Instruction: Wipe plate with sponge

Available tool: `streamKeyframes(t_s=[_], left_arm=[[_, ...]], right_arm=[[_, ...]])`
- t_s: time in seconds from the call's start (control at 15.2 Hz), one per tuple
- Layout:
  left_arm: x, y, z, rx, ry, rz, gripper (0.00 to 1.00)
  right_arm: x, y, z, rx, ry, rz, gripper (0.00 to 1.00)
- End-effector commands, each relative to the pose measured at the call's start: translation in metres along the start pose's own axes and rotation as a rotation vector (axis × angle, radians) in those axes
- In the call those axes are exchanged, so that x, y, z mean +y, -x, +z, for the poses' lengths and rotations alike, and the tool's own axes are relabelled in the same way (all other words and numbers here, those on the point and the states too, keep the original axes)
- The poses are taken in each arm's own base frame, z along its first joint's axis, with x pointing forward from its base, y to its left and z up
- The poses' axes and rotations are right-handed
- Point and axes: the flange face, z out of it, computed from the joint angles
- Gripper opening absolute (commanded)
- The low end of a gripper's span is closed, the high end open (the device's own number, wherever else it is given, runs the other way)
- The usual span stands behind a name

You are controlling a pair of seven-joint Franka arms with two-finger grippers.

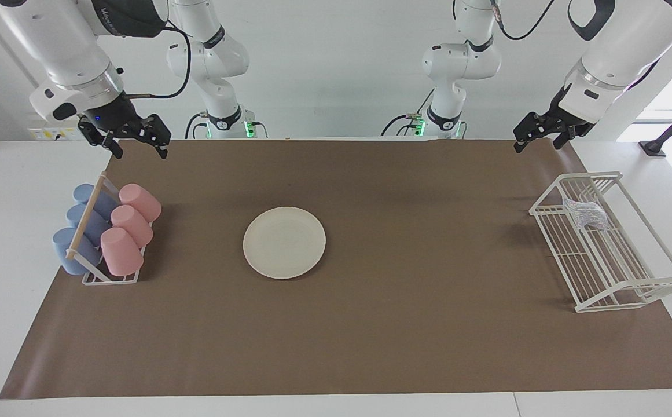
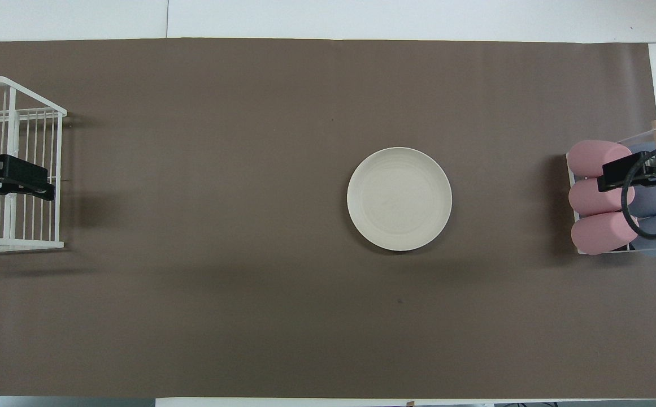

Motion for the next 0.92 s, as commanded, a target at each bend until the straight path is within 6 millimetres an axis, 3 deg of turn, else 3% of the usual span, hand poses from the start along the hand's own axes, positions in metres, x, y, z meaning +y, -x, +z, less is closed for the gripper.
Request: streamKeyframes(t_s=[0.0,0.59,0.86], left_arm=[[0.002,-0.001,-0.002,0.01,-0.015,0.009,1.0],[-0.002,0.002,0.006,0.01,-0.02,-0.038,1.0],[0.001,-0.002,0.018,0.006,-0.229,-0.021,1.0]], right_arm=[[-0.001,0.002,-0.004,-0.009,0.029,0.015,1.0],[-0.001,0.001,-0.004,-0.007,0.029,0.019,1.0],[-0.001,0.001,-0.004,-0.007,0.029,0.019,1.0]])
